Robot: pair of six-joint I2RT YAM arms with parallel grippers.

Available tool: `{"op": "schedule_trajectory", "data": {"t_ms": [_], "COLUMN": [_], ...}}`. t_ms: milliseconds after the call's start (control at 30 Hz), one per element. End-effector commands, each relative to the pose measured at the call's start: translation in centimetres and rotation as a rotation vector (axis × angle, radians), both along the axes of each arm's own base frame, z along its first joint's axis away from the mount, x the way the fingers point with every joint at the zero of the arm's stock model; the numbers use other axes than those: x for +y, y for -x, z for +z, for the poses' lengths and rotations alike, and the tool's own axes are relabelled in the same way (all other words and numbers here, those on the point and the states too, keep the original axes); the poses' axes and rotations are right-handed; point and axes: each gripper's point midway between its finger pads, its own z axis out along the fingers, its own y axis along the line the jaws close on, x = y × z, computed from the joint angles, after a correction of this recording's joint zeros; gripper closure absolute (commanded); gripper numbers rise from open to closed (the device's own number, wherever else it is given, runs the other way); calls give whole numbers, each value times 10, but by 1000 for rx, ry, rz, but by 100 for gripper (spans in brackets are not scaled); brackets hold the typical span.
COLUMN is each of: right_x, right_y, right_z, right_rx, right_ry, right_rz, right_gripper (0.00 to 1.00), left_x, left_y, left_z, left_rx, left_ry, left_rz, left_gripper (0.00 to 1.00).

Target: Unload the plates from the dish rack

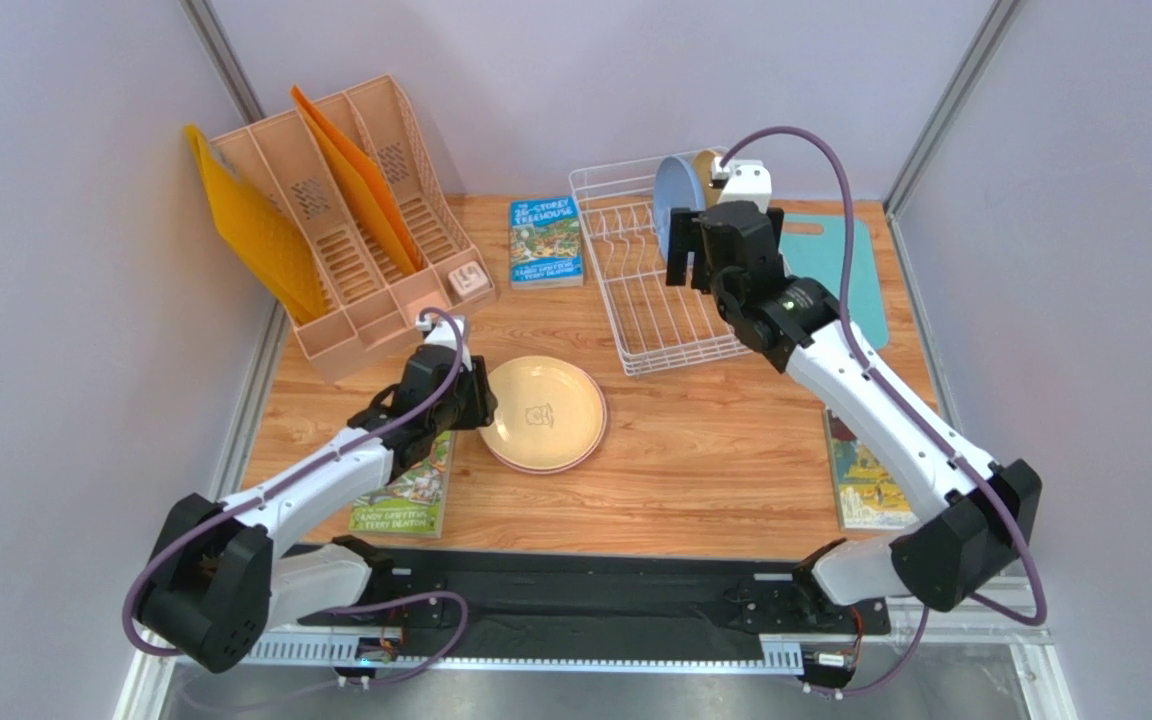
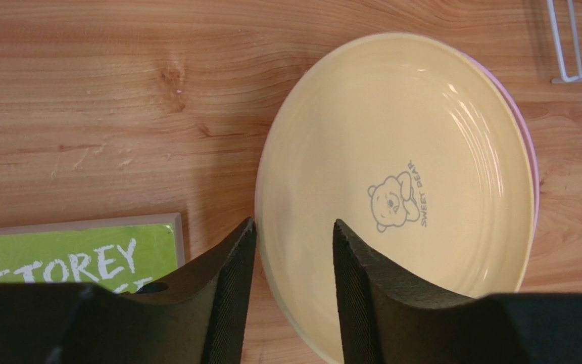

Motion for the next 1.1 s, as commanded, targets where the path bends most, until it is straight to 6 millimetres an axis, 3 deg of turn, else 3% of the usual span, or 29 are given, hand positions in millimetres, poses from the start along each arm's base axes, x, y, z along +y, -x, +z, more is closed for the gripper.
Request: {"op": "schedule_trajectory", "data": {"t_ms": [0, 133, 167, 267, 400, 433, 500, 533, 567, 633, 767, 1067], "right_x": [-15, -23, -25, -25, -22, -19, -16, -14, -14, -14, -15, -23], "right_y": [-32, -70, -77, -103, -136, -144, -155, -162, -167, -175, -188, -201], "right_z": [7, -11, -10, -11, -18, -33, -28, -43, -37, -51, -61, -78], "right_rx": [-48, -21, -29, -37, -34, -10, -20, 2, -7, 14, 18, 33], "right_ry": [87, 144, 154, 199, 238, 253, 286, 306, 311, 339, 386, 493], "right_rz": [-77, -121, -138, -155, -161, -159, -145, -145, -150, -156, -170, -221], "right_gripper": [14, 14, 14, 14, 16, 17, 21, 23, 28, 33, 47, 64], "left_x": [-2, 1, 2, 4, -4, -6, -7, -7, -7, -7, -4, -3], "left_y": [-7, -7, -6, -6, -3, -2, -2, -1, 0, 1, 1, -1], "left_z": [12, 14, 16, 27, 47, 51, 63, 66, 72, 77, 80, 78], "left_rx": [-36, -34, -42, -65, -109, -118, -153, -161, -177, -193, -206, -209], "left_ry": [4, -15, -21, -26, 14, 24, 43, 48, 56, 62, 54, 44], "left_rz": [0, 5, 2, -5, -52, -63, -72, -79, -82, -85, -76, -74], "left_gripper": [47, 37, 17, 2, 1, 1, 0, 1, 1, 1, 1, 1]}}
